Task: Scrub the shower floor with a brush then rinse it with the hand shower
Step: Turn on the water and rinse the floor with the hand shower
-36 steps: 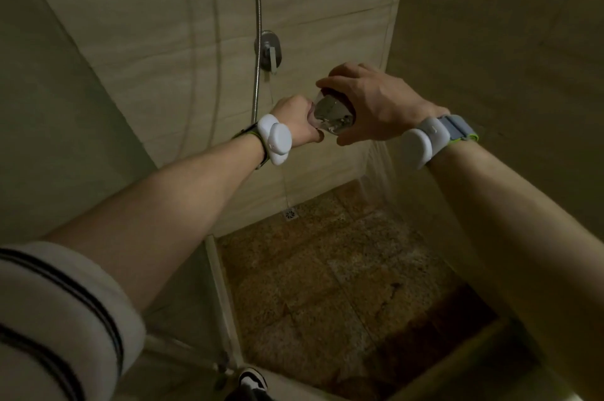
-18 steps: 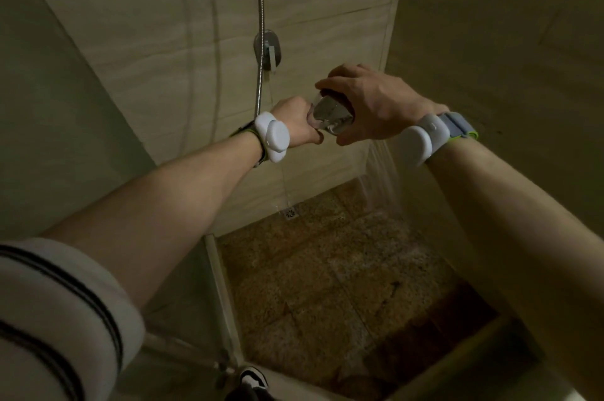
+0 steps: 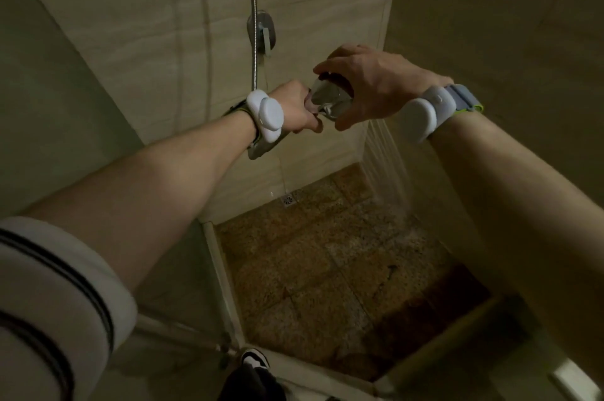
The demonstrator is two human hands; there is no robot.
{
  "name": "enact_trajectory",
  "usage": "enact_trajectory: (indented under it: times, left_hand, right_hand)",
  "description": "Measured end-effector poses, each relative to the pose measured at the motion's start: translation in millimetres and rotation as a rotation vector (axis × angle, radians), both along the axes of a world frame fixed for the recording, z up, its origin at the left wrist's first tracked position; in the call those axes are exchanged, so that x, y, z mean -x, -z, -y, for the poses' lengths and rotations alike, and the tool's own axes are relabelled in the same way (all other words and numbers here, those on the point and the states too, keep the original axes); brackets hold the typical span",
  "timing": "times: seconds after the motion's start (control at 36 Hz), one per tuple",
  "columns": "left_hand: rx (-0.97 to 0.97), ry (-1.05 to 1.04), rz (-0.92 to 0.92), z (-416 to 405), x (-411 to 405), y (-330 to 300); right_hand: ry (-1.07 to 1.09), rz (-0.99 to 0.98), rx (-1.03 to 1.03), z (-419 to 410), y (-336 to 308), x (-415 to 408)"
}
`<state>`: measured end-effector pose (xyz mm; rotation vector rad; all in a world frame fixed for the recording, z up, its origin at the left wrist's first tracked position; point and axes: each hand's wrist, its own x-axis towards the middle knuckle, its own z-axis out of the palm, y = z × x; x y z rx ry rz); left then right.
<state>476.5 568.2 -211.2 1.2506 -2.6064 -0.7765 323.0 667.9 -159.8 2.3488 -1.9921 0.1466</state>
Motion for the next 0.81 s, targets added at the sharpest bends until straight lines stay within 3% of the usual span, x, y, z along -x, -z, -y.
enact_trajectory:
  times: [0.36,0.61,0.81]
  left_hand:
    - [-0.06,0.079,0.154,-2,-6,10]
    - [0.025,0.125,0.313,0,-5,11]
    - [0.14,0.181,0.38,0,-2,6]
  right_hand:
    - [-0.019,0.023,-0.108,-1,14,-7]
    - [-0.014,0.002,-0.187,0,29,-13]
    - [-0.012,-0.021,-0.137,2,38,-12]
